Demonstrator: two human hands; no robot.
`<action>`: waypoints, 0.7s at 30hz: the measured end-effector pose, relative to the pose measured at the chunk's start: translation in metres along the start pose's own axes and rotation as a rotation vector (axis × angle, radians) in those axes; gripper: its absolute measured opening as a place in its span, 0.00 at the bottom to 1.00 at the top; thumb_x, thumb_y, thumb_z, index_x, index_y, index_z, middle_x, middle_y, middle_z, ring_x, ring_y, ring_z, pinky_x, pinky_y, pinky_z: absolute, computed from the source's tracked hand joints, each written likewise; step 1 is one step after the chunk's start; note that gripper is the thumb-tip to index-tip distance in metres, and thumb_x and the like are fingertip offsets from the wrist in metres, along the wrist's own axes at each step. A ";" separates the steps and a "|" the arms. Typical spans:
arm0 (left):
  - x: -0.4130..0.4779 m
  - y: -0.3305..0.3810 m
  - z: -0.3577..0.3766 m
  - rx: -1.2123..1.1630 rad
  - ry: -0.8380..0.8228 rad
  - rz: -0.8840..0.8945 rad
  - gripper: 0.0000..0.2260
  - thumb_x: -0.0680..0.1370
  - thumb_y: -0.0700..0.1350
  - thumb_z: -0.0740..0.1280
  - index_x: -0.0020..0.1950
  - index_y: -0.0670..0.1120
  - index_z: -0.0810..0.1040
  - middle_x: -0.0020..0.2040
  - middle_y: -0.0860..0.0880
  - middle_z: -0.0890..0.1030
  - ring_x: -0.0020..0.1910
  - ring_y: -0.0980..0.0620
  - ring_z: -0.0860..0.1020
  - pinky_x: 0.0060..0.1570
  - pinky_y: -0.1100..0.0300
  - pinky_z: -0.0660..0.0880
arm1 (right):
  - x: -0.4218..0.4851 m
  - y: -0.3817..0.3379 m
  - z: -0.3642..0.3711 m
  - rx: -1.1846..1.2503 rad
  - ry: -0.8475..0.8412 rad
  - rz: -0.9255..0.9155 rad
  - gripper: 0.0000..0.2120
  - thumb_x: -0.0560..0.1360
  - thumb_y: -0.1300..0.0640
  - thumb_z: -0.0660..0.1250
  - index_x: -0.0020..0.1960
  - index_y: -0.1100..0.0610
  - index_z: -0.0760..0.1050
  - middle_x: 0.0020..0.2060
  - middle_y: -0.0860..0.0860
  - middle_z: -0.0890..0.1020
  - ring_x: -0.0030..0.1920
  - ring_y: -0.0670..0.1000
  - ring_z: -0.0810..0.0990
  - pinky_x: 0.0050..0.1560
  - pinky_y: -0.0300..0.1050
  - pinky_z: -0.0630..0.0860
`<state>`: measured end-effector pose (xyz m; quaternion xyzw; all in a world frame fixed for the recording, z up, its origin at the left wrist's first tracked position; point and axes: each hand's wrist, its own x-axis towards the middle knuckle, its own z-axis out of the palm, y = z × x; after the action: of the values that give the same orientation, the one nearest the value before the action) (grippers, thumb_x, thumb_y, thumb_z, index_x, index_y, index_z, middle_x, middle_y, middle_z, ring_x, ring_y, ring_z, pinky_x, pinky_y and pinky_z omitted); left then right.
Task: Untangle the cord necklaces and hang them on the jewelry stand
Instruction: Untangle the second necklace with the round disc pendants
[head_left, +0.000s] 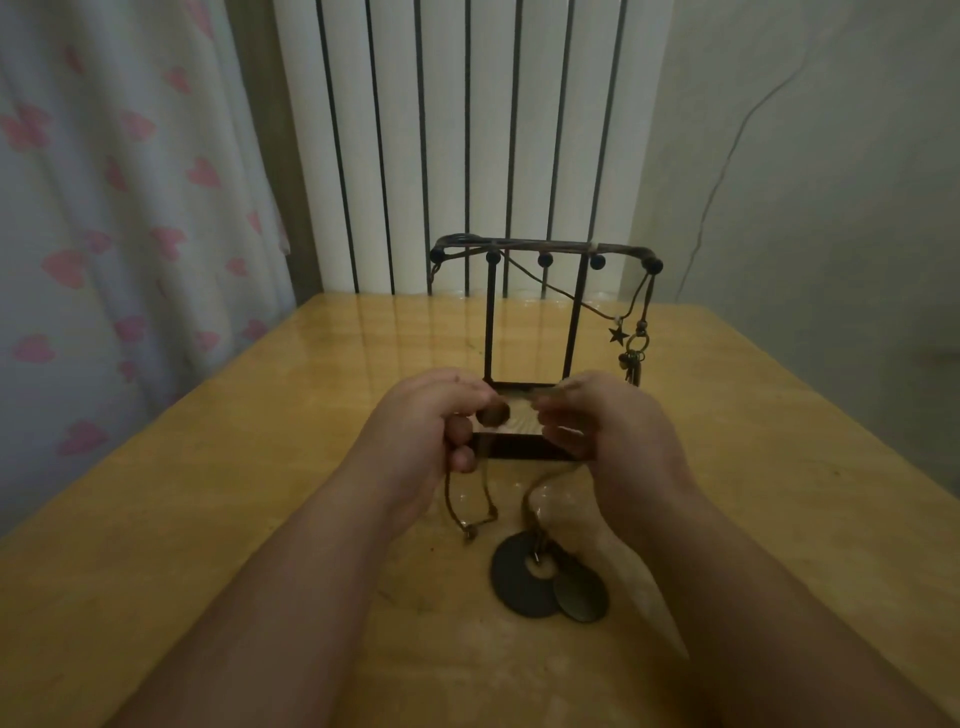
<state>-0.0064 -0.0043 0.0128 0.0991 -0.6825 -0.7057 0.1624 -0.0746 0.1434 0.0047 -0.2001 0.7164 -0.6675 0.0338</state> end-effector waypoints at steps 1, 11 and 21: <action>0.001 0.000 0.001 -0.053 0.043 -0.036 0.10 0.78 0.35 0.60 0.47 0.41 0.82 0.39 0.44 0.72 0.32 0.52 0.69 0.28 0.60 0.69 | 0.000 -0.003 -0.004 0.178 0.043 0.044 0.11 0.79 0.64 0.60 0.41 0.57 0.75 0.38 0.51 0.79 0.37 0.48 0.78 0.40 0.46 0.78; 0.006 0.001 -0.003 -0.168 0.310 -0.079 0.09 0.81 0.34 0.63 0.57 0.43 0.80 0.49 0.42 0.81 0.46 0.48 0.84 0.42 0.57 0.82 | 0.001 -0.013 -0.028 0.542 0.250 0.077 0.11 0.77 0.60 0.57 0.36 0.55 0.68 0.27 0.49 0.63 0.27 0.48 0.58 0.26 0.42 0.56; 0.004 0.002 -0.002 0.186 0.321 -0.002 0.11 0.81 0.38 0.63 0.51 0.52 0.82 0.51 0.50 0.83 0.49 0.52 0.82 0.45 0.56 0.81 | 0.005 -0.011 -0.025 0.166 0.293 0.120 0.15 0.80 0.50 0.60 0.37 0.54 0.72 0.29 0.49 0.68 0.31 0.49 0.63 0.31 0.48 0.61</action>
<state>-0.0091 -0.0080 0.0151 0.2258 -0.7099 -0.6149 0.2585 -0.0841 0.1651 0.0189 -0.0542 0.6667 -0.7432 -0.0148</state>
